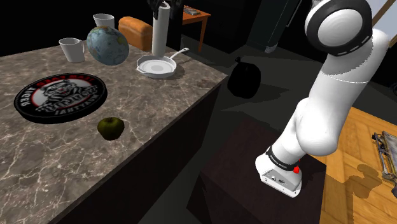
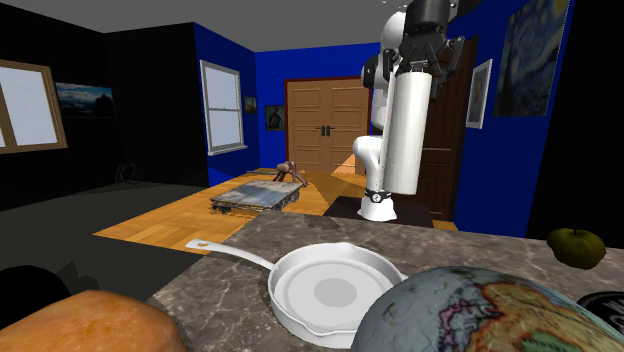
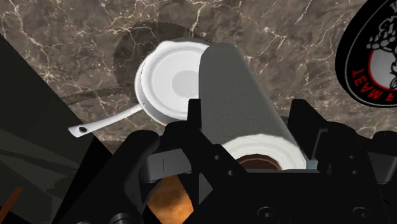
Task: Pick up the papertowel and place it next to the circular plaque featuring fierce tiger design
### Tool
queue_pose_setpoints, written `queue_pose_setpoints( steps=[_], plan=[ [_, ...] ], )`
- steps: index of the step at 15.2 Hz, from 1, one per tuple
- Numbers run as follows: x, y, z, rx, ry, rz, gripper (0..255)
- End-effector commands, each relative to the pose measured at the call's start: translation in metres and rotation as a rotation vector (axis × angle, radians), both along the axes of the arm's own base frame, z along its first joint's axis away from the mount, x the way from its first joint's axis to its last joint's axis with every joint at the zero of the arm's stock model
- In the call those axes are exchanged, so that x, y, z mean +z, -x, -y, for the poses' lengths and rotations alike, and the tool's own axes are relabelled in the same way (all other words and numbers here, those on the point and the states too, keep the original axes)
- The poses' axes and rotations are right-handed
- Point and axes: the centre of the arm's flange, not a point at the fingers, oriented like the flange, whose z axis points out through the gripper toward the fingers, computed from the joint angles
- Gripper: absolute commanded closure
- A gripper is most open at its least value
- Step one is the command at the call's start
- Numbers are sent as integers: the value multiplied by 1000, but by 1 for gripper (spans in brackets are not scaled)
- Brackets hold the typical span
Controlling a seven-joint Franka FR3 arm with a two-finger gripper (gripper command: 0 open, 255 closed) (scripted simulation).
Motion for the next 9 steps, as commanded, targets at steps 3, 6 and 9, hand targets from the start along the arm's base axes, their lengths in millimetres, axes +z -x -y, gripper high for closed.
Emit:
queue_pose_setpoints(
  steps=[3, 6, 9],
  plan=[
    [-21, -13, -45, -1, 0, 1, 255],
    [-37, -22, -80, -1, 0, 1, 255],
    [-50, -29, -106, -1, 0, 1, 255]
  ],
)
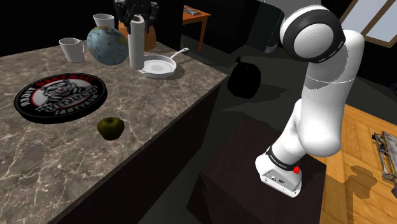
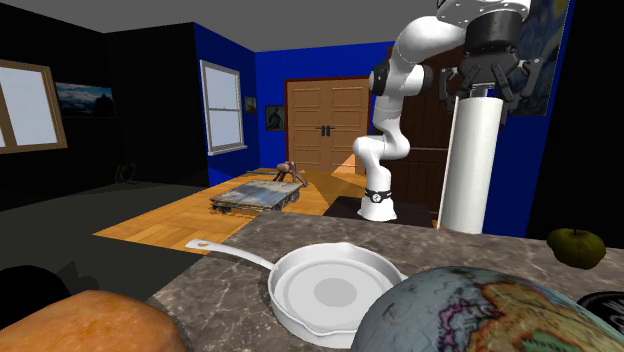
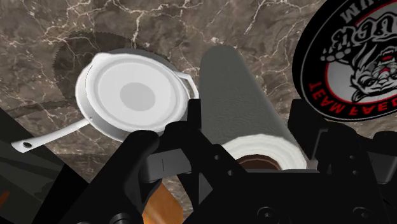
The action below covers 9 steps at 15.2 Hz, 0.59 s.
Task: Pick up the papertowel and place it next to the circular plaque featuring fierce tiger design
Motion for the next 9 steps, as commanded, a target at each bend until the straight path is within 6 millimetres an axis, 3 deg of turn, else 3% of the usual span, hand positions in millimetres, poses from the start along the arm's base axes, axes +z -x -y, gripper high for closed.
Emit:
queue_pose_setpoints(
  steps=[1, 9],
  plan=[
    [-9, -1, -5, -1, 0, 1, 255],
    [-51, -1, -5, -1, 0, 1, 255]
  ],
)
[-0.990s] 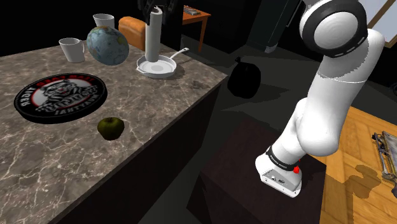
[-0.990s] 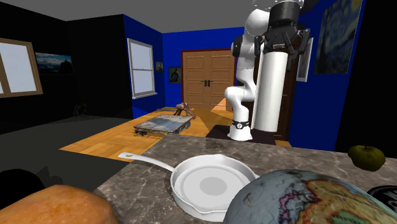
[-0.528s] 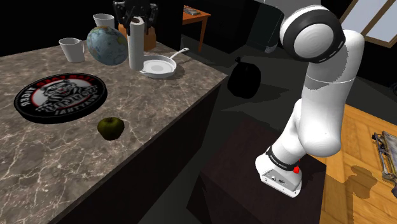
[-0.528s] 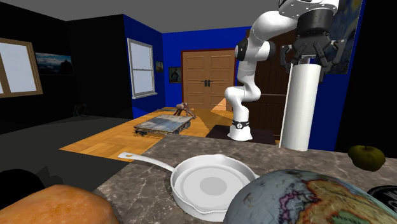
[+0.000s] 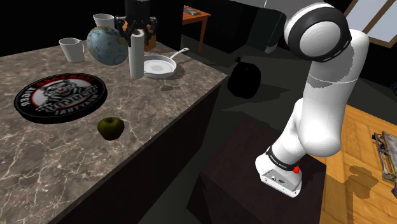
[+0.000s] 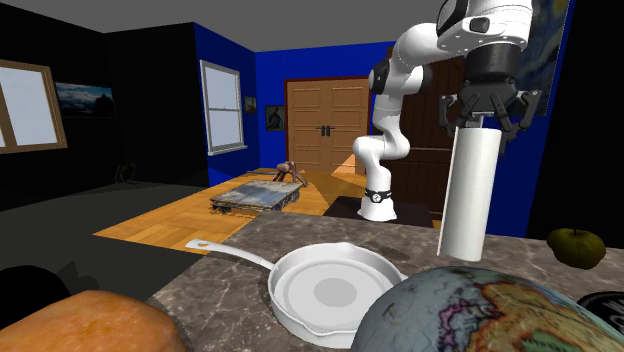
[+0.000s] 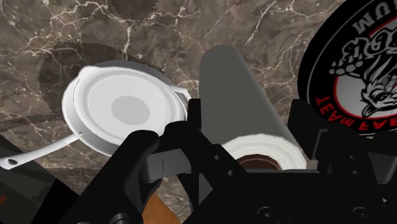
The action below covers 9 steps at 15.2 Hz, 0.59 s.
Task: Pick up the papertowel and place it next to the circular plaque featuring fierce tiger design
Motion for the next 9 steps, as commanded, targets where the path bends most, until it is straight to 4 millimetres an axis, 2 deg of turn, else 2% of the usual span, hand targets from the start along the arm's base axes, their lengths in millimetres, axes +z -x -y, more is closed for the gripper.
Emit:
queue_pose_setpoints(
  steps=[1, 8, 9],
  plan=[
    [-11, 0, 0, 0, 0, 1, 255],
    [-50, 0, 0, 0, 0, 1, 255],
    [-50, 0, 0, 0, 0, 1, 255]
  ],
)
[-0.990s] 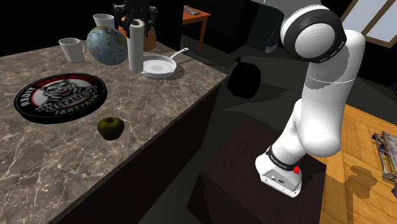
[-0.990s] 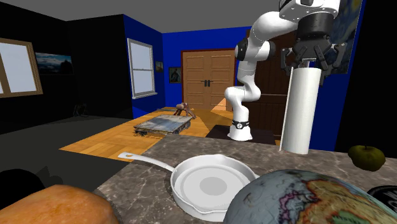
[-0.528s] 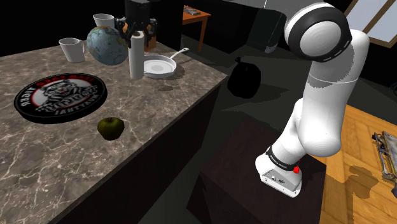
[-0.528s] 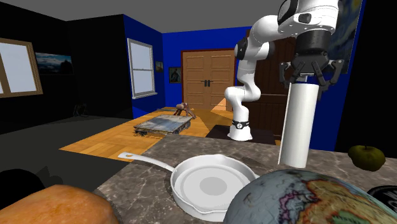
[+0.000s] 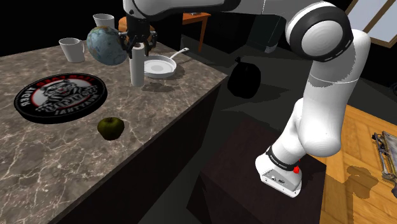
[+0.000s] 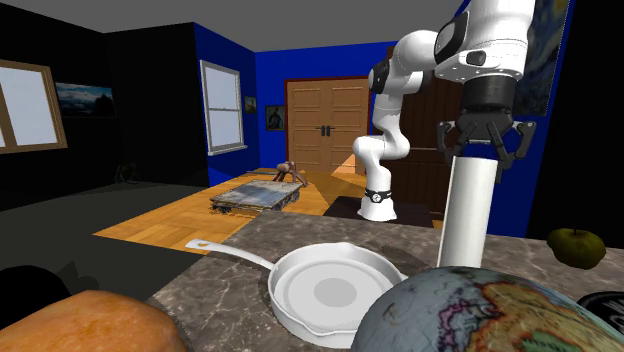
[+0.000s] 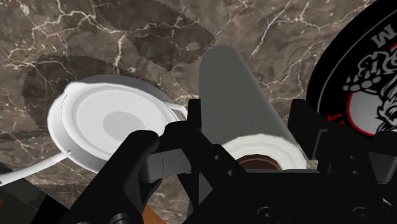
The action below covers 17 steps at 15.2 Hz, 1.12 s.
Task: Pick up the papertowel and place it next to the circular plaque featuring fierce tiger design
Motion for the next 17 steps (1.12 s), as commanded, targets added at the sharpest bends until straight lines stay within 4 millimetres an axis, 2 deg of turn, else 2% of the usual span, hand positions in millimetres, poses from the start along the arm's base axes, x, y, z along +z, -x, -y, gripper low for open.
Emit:
queue_pose_setpoints(
  steps=[1, 7, 8, 13, 17],
  plan=[
    [-3, 0, 1, 0, 0, 1, 255],
    [-3, 0, 1, 0, 0, 1, 255],
    [-3, 0, 1, 0, 0, 1, 0],
    [-3, 0, 1, 0, 0, 1, 0],
    [45, 11, -2, 0, 0, 1, 0]
  ],
)
